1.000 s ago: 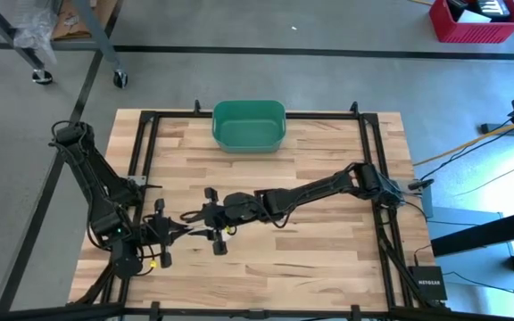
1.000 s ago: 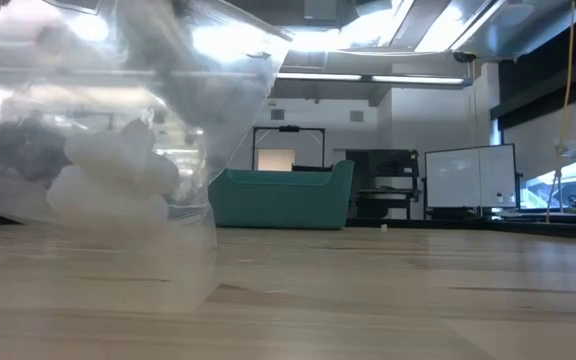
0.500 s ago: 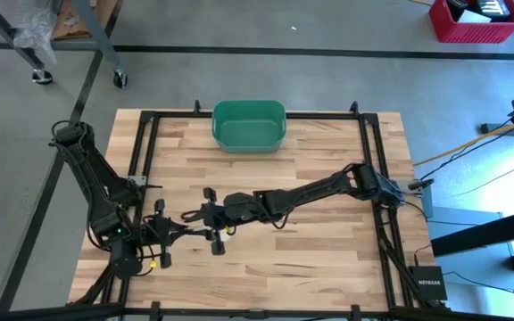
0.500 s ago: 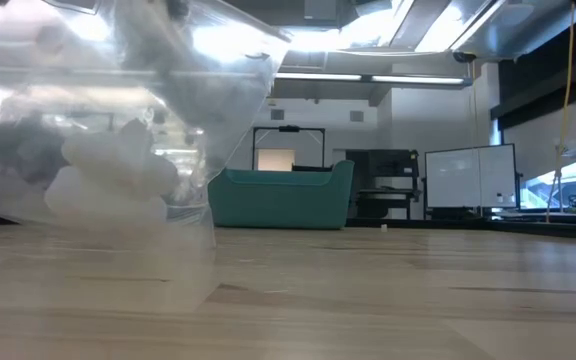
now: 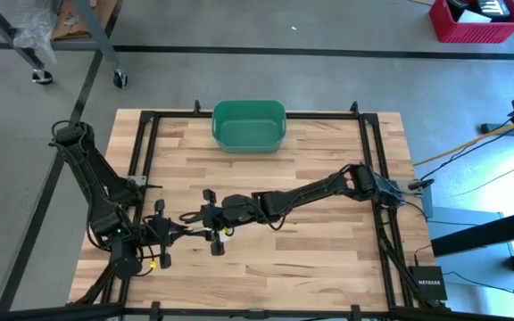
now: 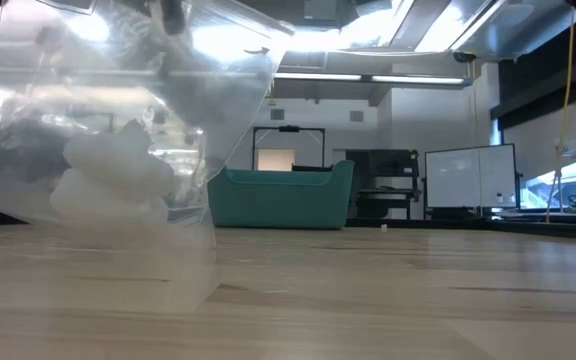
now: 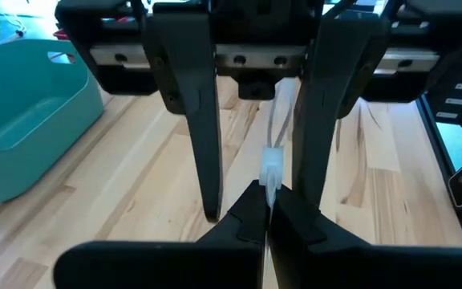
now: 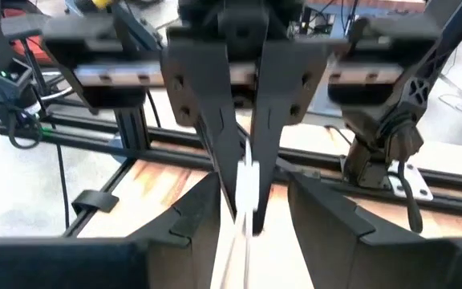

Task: Roll bandage
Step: Close the transparent zip bag

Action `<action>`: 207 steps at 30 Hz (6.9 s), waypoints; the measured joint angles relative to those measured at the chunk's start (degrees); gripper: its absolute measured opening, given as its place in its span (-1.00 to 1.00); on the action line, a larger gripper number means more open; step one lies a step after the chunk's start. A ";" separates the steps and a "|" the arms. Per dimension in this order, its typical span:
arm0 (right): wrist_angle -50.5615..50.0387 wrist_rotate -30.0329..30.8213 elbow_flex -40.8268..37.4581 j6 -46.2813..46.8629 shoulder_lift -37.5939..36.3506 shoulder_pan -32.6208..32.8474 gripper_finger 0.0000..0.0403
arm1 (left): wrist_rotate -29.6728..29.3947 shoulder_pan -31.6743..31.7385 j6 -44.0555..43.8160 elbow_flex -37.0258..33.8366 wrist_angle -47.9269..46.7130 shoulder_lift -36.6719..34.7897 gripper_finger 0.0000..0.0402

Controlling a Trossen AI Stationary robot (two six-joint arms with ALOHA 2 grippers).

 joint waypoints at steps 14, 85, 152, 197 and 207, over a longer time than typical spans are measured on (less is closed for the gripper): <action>1.12 0.02 0.00 -0.04 0.23 -0.02 -0.26 | 0.08 0.02 0.26 0.00 -0.11 0.00 -1.00; -4.58 -2.12 0.02 1.39 -1.60 -0.02 -0.91 | 0.97 0.00 -0.18 -0.04 -0.08 0.00 -1.00; -23.76 7.21 -0.01 0.52 -3.04 1.07 -0.83 | 12.98 12.94 -3.04 -0.52 -0.29 1.93 -0.99; -65.93 12.87 0.42 3.08 -10.56 1.18 -0.83 | 14.84 8.46 -12.79 -0.46 -10.57 1.81 -1.00; -67.69 12.85 0.42 3.83 -14.87 1.18 -0.91 | 18.57 9.82 -16.45 -0.06 -9.03 -0.51 -0.72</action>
